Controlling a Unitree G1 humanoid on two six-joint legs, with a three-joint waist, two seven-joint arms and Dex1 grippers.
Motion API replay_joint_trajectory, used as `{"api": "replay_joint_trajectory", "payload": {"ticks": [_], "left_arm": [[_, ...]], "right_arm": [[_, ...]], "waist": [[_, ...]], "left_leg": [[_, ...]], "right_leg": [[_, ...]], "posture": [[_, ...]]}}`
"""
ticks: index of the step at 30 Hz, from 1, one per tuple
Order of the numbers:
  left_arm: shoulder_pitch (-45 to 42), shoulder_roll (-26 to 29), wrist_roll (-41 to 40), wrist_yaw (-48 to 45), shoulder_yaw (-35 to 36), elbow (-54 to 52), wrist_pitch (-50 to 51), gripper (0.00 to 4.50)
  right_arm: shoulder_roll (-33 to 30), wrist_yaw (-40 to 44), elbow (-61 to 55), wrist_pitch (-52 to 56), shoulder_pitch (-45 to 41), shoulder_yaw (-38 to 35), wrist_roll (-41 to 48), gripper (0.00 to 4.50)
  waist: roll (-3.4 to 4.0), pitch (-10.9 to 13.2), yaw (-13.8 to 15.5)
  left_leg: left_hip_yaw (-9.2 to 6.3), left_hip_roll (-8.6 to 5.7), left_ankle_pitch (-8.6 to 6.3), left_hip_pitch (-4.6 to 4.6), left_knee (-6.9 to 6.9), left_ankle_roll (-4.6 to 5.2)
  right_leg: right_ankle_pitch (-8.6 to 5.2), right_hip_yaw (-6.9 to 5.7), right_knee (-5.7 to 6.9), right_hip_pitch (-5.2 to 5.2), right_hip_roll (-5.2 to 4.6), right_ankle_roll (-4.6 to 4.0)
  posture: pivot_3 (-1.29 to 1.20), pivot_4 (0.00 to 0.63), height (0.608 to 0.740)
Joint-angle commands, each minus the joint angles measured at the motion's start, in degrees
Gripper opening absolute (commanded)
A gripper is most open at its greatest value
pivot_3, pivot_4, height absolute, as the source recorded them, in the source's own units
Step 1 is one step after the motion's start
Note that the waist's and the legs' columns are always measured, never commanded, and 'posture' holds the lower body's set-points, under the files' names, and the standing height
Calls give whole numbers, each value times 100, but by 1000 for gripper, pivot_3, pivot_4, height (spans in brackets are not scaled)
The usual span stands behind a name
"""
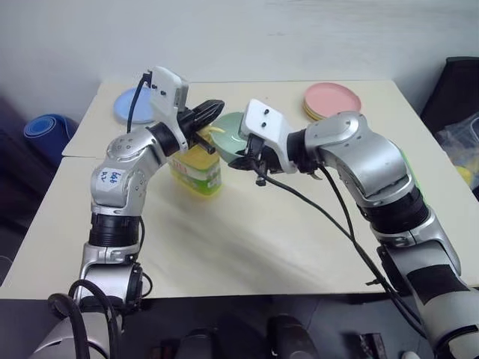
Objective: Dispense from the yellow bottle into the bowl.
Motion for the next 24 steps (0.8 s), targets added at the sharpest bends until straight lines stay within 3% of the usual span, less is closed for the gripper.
{"api": "replay_joint_trajectory", "payload": {"ticks": [1,9,16,19,24], "left_arm": [[148,-11,-281,-277,395,171,-442,27],[709,656,-1165,-1848,988,-324,-867,27],[2197,1471,-855,-2644,1149,-431,-1469,27],[2911,1628,-698,-2811,1077,-535,-1680,0],[3802,1831,-383,-2914,1021,-432,-1941,1208]], "right_arm": [[-455,-46,163,-690,544,-421,-130,0],[-1063,-222,2056,-3386,1996,-883,-684,0],[-1128,-782,3919,-5084,2434,-1217,-1082,0],[-1080,-741,4046,-5298,2581,-1555,-850,882],[-1398,-349,3313,-5732,3303,-1992,-583,2588]], "waist": [[-6,4,67],[-24,26,81],[-21,31,-74],[-21,32,-95],[-17,36,4]], "left_leg": [[0,-1,0,-8,0,0],[34,-4,0,-115,7,0],[47,2,0,-110,3,0],[46,3,1,-110,6,0],[46,4,1,-110,7,0]], "right_leg": [[0,-1,-10,-1,-1,0],[0,-27,-20,-92,0,1],[0,-24,-17,-95,1,1],[0,-23,-17,-92,0,1],[0,-19,-16,-93,0,1]], "posture": [[0,150,740],[0,150,740],[0,150,740],[0,150,740],[0,150,740]]}}
